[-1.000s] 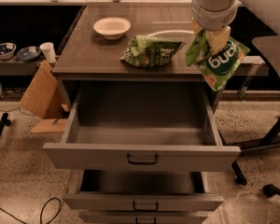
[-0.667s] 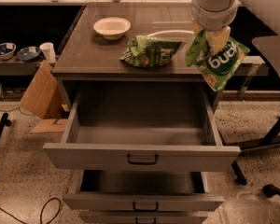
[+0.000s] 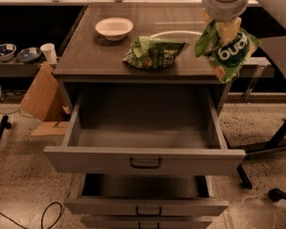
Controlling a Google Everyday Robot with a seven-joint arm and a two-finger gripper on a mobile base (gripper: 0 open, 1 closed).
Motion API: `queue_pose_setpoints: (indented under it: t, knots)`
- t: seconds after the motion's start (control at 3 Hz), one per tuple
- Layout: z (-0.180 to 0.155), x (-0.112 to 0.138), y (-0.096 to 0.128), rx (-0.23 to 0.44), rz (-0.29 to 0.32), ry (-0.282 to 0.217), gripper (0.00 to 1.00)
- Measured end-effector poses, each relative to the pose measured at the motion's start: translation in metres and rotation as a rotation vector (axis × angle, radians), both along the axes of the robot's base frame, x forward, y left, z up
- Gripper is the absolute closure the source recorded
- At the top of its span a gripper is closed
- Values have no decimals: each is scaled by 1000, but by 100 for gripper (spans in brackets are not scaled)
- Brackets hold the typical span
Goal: Pick green rice chip bag from top drawer and place on counter
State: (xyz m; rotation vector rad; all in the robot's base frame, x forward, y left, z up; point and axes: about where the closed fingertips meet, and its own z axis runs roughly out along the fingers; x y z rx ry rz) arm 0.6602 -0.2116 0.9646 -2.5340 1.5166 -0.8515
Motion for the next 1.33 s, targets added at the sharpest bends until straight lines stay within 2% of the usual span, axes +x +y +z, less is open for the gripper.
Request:
queue_pose_setpoints:
  t: [0.67,1.0,1.33]
  knots:
    - [7,37,12,44,20,-43,100]
    - [2,59,24,61,35,-42,100]
    - [-5,83,16,73,9,-28,100]
